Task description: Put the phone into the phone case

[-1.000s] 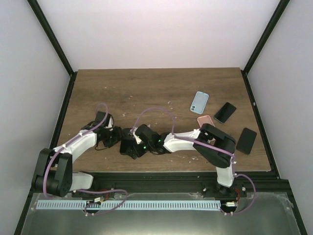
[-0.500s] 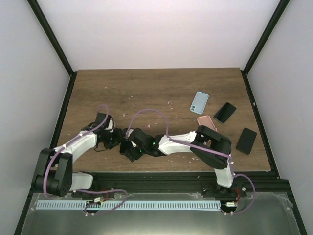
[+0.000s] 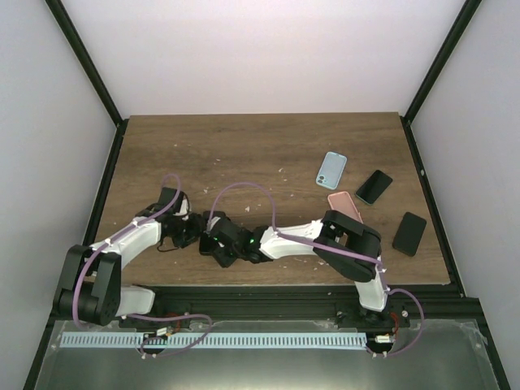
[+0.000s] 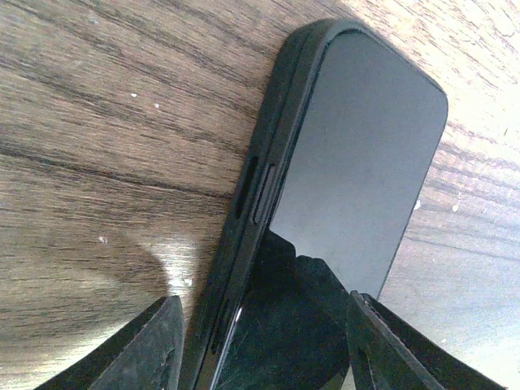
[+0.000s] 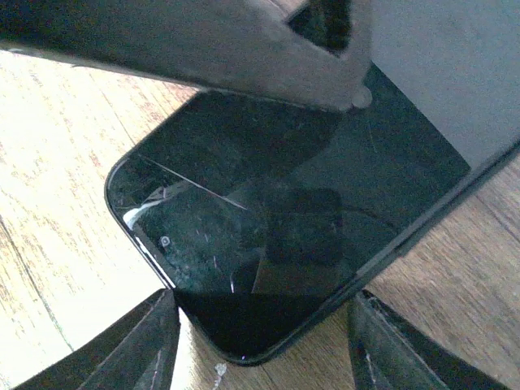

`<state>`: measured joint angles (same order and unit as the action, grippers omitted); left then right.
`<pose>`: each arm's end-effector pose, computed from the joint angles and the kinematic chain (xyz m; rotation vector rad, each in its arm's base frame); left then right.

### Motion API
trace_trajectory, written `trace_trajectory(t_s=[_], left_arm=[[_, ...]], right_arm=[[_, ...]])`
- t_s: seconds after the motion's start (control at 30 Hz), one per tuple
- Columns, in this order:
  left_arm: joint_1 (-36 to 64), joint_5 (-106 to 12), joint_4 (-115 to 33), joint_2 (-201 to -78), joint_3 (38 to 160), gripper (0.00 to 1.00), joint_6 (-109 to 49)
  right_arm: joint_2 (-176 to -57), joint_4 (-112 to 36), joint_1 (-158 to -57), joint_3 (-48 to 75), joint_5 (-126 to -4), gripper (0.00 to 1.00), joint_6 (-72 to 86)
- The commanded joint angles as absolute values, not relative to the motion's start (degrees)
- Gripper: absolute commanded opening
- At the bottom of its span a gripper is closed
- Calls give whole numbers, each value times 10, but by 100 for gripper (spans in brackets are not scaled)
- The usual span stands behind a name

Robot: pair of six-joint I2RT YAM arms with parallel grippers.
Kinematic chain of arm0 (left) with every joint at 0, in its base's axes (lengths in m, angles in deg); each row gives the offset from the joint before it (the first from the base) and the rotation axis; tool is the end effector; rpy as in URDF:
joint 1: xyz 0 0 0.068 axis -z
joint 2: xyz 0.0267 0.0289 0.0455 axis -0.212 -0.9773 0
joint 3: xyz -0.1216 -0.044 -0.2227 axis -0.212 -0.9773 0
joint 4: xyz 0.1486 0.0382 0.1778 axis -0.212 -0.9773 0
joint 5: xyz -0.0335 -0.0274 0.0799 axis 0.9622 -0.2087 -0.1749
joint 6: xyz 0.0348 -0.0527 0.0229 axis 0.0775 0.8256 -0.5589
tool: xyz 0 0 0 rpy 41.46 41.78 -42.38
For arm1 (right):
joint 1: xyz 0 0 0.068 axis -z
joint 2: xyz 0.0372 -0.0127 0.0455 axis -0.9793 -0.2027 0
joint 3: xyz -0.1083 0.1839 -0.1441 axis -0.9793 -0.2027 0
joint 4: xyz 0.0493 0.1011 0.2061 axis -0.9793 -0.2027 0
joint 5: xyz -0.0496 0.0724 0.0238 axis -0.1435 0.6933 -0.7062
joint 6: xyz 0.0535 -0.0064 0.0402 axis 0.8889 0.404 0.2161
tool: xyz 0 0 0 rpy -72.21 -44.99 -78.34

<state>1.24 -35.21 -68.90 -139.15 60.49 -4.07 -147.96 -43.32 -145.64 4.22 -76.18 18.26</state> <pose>0.1958 -0.0659 0.1392 -0.4889 2.8165 -0.7018 0.1525 0.3554 0.1286 -1.0372 2.3412 0.5315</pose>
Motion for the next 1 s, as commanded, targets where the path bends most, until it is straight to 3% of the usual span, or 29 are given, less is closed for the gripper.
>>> trace_trajectory(t_s=[0.0, 0.37, 0.63, 0.97], left_arm=[[9, -356, -682, -1394, 595, 56, -49], [9, -377, -700, -1382, 610, 45, -41], [-2, -399, -710, -1395, 649, 50, -50], [-3, -403, -680, -1458, 637, 34, -69]], right_arm=[[-1481, -432, -1452, 28, -800, 54, 187], [-1417, -398, -1443, -22, -779, 46, 239], [-1370, -310, -1371, -59, -641, 46, 345], [-1420, -268, -1355, -30, -653, 46, 441]])
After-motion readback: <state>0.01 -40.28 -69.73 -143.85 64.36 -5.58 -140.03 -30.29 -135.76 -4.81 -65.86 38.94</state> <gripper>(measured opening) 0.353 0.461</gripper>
